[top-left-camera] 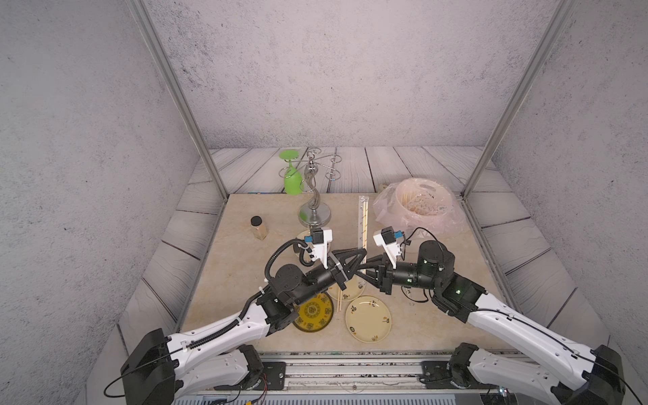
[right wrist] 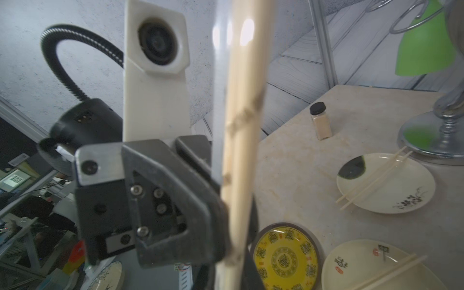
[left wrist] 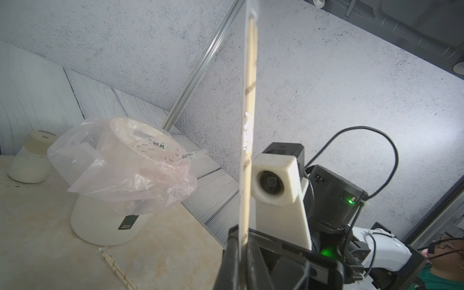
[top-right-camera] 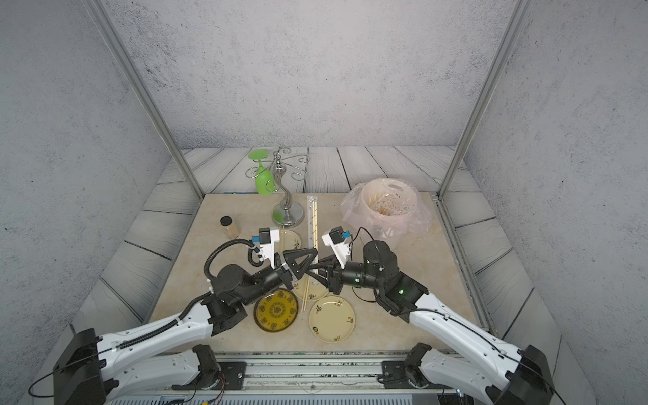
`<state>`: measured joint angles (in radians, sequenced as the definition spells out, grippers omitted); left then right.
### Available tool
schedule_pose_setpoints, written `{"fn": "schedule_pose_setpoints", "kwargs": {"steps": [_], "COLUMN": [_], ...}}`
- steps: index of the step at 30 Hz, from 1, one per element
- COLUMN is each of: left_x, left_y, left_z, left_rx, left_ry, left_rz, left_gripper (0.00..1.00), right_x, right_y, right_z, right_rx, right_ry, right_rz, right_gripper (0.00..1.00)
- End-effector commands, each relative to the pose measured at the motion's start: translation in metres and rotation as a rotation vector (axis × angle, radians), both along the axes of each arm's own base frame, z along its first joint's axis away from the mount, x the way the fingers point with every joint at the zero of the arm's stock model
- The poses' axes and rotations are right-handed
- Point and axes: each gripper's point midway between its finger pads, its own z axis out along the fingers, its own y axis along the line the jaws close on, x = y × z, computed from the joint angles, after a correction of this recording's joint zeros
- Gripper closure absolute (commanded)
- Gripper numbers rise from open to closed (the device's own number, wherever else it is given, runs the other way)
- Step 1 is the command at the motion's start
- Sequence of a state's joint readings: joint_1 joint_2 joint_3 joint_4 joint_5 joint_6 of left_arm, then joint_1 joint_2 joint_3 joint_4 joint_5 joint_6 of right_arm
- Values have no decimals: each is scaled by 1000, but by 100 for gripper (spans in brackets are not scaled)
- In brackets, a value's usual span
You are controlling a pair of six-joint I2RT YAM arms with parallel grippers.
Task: Remove the packaging of disposable chopsticks
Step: Remove the packet bag from the disposable chopsticks.
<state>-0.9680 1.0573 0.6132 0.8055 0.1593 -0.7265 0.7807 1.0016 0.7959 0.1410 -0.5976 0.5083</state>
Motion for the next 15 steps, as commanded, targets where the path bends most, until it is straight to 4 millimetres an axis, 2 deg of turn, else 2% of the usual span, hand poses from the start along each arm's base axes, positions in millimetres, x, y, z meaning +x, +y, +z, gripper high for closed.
{"fn": "schedule_pose_setpoints", "kwargs": {"steps": [1, 5, 9, 10, 11, 12, 14, 15], "left_x": [-3, 1, -3, -4, -6, -6, -5, -5], "left_y": [10, 22, 22, 22, 22, 25, 35, 39], "left_z": [14, 11, 10, 11, 14, 19, 34, 40], "left_rx": [-61, -79, -40, -15, 13, 26, 60, 83], "left_ry": [-33, -27, -46, -54, -66, -73, -97, -119], "left_rz": [34, 92, 87, 84, 86, 96, 141, 159], "left_gripper": [100, 100, 100, 82, 58, 43, 25, 21], "right_x": [2, 1, -3, -5, -7, -9, -17, -20], "right_y": [-1, -7, -10, -10, -10, -10, -11, -11], "right_z": [16, 14, 8, 5, 1, -2, -8, -10], "right_rx": [59, 67, 37, 12, -11, -31, -68, -80], "right_ry": [-44, -39, -30, -29, -31, -32, -33, -37], "right_rz": [-16, -44, -39, -30, -14, -1, 39, 57], "right_gripper": [100, 100, 100, 100, 100, 100, 100, 100]}}
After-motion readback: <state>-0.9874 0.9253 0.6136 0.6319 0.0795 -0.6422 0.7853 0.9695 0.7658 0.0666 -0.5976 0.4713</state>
